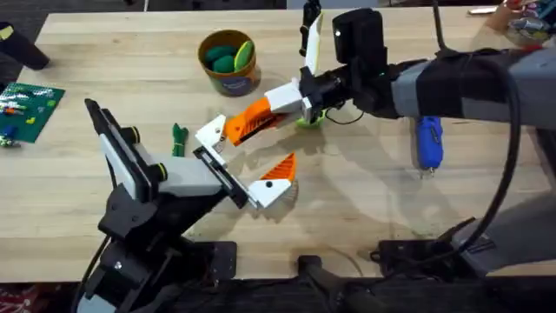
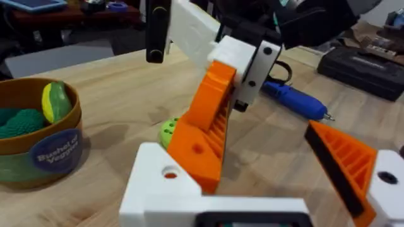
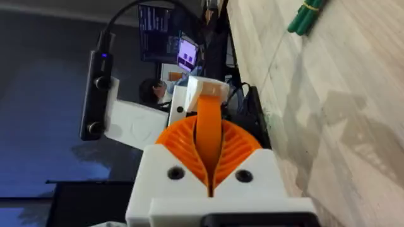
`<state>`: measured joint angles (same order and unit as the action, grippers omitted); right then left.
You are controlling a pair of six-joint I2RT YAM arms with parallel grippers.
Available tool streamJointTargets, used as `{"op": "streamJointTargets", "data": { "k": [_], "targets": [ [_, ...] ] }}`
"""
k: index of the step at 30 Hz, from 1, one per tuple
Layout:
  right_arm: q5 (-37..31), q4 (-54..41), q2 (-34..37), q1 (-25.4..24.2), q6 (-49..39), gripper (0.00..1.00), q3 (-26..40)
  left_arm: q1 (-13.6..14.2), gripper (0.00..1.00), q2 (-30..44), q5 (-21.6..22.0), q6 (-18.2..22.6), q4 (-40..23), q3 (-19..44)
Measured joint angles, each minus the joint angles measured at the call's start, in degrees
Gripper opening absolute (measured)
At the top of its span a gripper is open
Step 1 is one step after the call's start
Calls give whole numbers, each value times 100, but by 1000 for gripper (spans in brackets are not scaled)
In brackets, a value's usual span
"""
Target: Pick up the gripper from the table and insert it into the empty holder that is missing its gripper. Then pick up a screw, insert it into the mounting hole, and use the screwdriver to tighten it. Finally, clean up the table by picking up the vegetable and placing it into the bucket.
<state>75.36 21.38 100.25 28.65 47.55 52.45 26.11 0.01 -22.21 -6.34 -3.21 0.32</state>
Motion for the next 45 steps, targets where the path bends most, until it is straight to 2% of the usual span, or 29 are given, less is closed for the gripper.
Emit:
{"op": "streamJointTargets", "data": {
  "k": [24, 30, 38, 45],
  "targets": [
    [-351, 568, 302, 270, 179, 25, 39, -66, 984, 4, 593, -295, -50, 0],
    [-106, 1264, 594, 270, 297, 24, 50, -101, 984, 9, 653, -315, -57, 0],
    [275, 1345, 651, 243, 367, 24, 50, -109, 984, 9, 427, -300, -46, 2],
    [833, 1328, 688, 52, 332, 25, 42, -107, 984, 2, -273, -211, -26, 11]
  ]
}}
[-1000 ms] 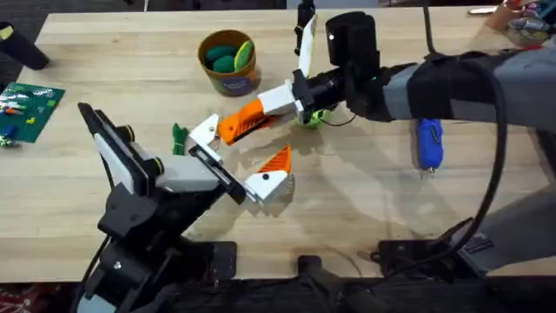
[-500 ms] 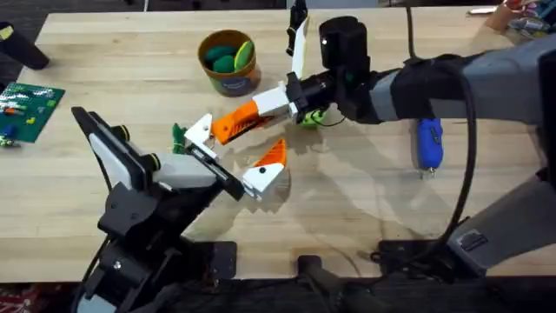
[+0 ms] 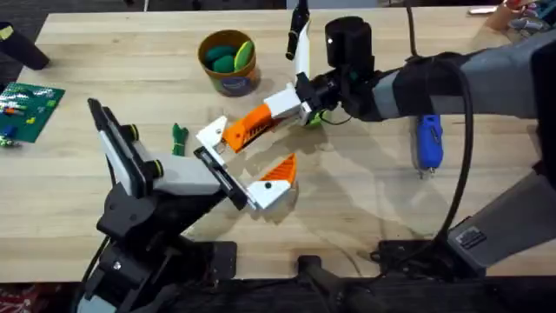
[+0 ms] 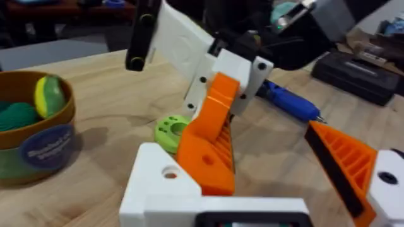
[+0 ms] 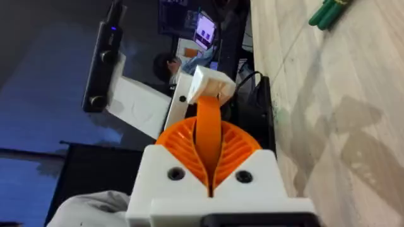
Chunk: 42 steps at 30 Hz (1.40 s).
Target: Pick up the gripper from the table and insert it into the empty holder that is missing its gripper. Then pick up a screw, insert it into the mounting hole, and use the screwdriver to tighten it. Finally, clean up the table by picking up the vegetable and placing it into the bucket.
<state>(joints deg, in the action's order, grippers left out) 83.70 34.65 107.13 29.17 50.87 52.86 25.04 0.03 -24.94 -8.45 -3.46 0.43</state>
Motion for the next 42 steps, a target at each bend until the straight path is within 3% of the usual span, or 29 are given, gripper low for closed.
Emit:
{"op": "streamJointTargets", "data": {
  "k": [11, 21, 33, 42],
  "targets": [
    [315, -39, -2, -42, 190, 23, -22, 0, 984, 0, -550, 144, 0, 7],
    [-86, -138, -2, 58, 1060, 24, -26, 21, 984, 2, -846, 81, -17, 7],
    [-314, -58, -14, 117, 1271, 24, -38, 16, 984, 2, -764, -59, -20, 7],
    [-989, 622, -369, 230, 1303, 25, -547, 11, 984, 2, -688, -62, -20, 7]
  ]
}}
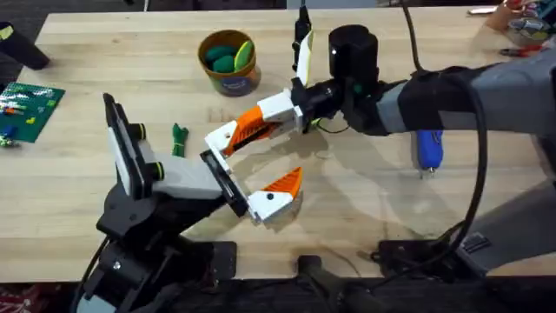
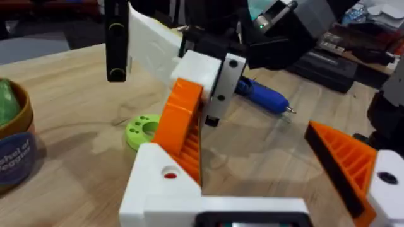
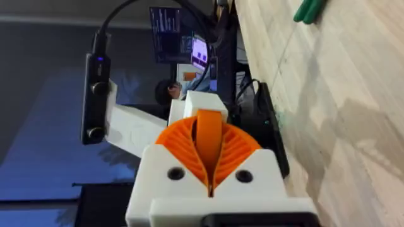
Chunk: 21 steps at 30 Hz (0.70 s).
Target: Pick up the gripper from the table and insert it into the empty holder that is missing its gripper. Then pick up a screw, insert it into the mounting hole, and use the screwdriver to tighten it. Finally, clean up the table by picking up the vegetable and placing it into the bucket.
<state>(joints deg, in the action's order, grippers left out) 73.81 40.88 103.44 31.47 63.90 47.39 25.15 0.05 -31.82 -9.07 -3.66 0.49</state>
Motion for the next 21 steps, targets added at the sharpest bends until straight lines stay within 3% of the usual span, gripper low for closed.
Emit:
{"op": "streamJointTargets", "data": {
  "k": [14, 20, 21],
  "targets": [
    [-195, 34, 0, 63, 14, 50, -4, -33, 984, 0, 100, -82, -4, 0],
    [-501, -118, 32, 115, -4, 872, -119, -33, 984, -2, 140, 100, 4, 4],
    [-536, -133, 58, 114, -13, 954, -139, -33, 984, -2, 147, 123, 3, 4]
  ]
}}
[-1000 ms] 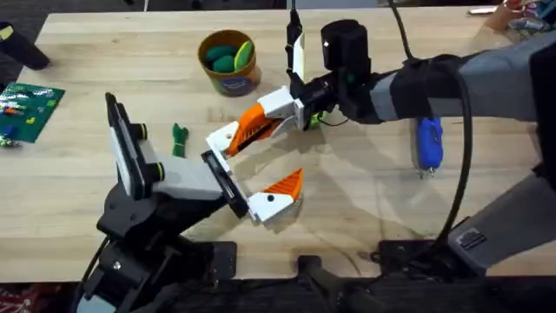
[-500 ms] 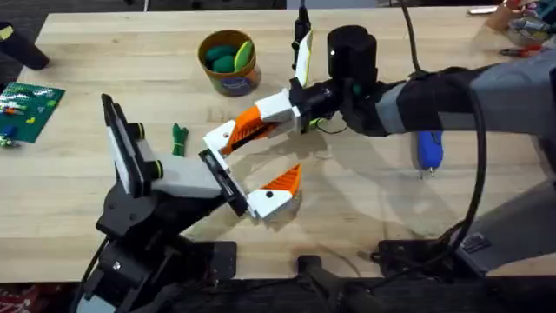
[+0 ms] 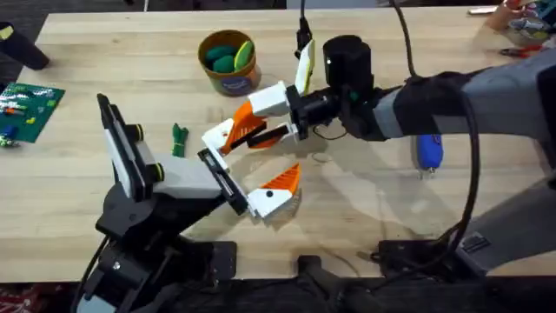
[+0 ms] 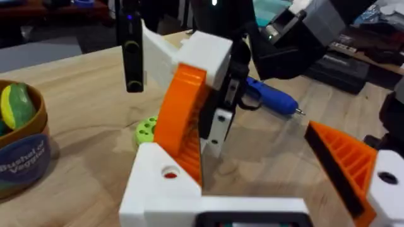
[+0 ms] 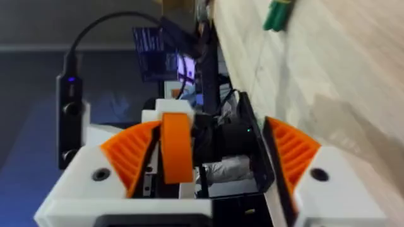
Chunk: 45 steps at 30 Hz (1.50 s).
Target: Pick up the gripper from the table and insert it into the empty holder that is missing its gripper. Then pick up a screw, insert it into the mounting hole, and use the screwdriver to tighten it. Finally, clean up the table by picking up the vegetable and placing it into the bucket.
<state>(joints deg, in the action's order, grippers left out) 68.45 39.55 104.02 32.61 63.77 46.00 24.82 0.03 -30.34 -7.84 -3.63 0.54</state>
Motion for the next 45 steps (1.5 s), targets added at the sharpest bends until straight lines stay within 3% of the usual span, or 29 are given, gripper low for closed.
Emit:
{"op": "streamJointTargets", "data": {
  "k": [8, 12, 26, 30, 35, 38, 45],
  "targets": [
    [127, 21, 33, -101, -21, 993, -11, 0, 984, 0, -77, 55, -1, 0],
    [270, 76, 31, -266, -16, 993, -7, 125, 984, 2, -566, 51, -3, 0],
    [1380, 112, -12, -827, -81, 994, -125, 140, 984, 1, -892, 50, -14, 0],
    [1234, 68, -555, -924, -96, 994, -866, 140, 984, 0, -893, 50, -15, 0],
    [821, 71, -1935, -1408, -227, 994, -1776, 140, 984, 1, -904, 52, -16, 0],
    [449, 97, -2648, -1456, -271, 994, -2110, 140, 984, 2, -910, 52, -16, 0],
    [-120, 70, -2778, -1190, -297, 994, -2404, 140, 984, 1, -910, 50, -16, 0]
  ]
}}
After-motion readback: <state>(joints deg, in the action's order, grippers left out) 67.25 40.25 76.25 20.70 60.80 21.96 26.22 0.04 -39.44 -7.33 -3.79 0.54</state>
